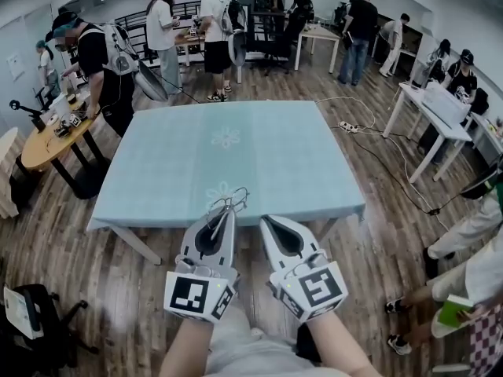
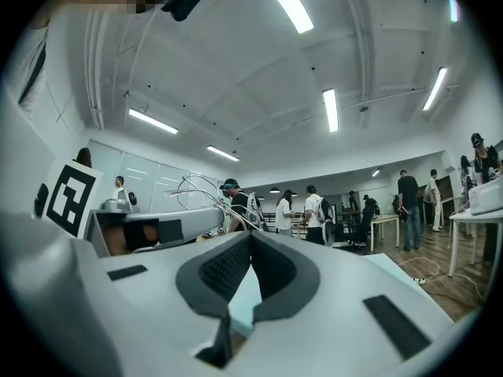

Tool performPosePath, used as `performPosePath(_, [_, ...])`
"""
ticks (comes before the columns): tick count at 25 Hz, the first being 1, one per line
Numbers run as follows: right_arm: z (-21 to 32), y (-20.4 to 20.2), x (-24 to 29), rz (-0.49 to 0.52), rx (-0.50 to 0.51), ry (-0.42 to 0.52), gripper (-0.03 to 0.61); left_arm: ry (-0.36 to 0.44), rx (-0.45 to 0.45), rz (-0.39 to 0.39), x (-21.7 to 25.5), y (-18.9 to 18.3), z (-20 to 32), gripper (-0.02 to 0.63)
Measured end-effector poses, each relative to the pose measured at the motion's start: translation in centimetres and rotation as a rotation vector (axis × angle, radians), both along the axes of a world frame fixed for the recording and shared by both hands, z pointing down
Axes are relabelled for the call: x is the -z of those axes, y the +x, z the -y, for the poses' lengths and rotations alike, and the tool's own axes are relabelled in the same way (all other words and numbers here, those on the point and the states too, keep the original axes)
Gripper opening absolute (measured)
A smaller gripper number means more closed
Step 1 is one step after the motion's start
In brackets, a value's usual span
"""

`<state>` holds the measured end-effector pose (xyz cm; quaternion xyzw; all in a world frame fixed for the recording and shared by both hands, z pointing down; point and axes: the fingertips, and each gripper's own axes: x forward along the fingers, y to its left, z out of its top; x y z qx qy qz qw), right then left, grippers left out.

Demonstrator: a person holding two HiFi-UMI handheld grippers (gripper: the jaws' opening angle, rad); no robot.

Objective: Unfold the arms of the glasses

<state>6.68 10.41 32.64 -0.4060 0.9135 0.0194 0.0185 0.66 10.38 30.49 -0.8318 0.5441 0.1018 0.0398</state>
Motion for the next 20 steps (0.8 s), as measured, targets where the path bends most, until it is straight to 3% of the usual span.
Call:
performPosePath(9, [5.5, -0.7, -0.6, 0.030, -0.033, -0.005, 0.006, -0.020, -0.019, -0.016, -0.9, -1.8, 5.8, 0.008])
performPosePath(20, [15.7, -5.7, -1.4, 0.034, -0.040, -0.004, 0.006, -0.038, -0.085, -0.097, -1.6, -6.8, 16.3, 0.008])
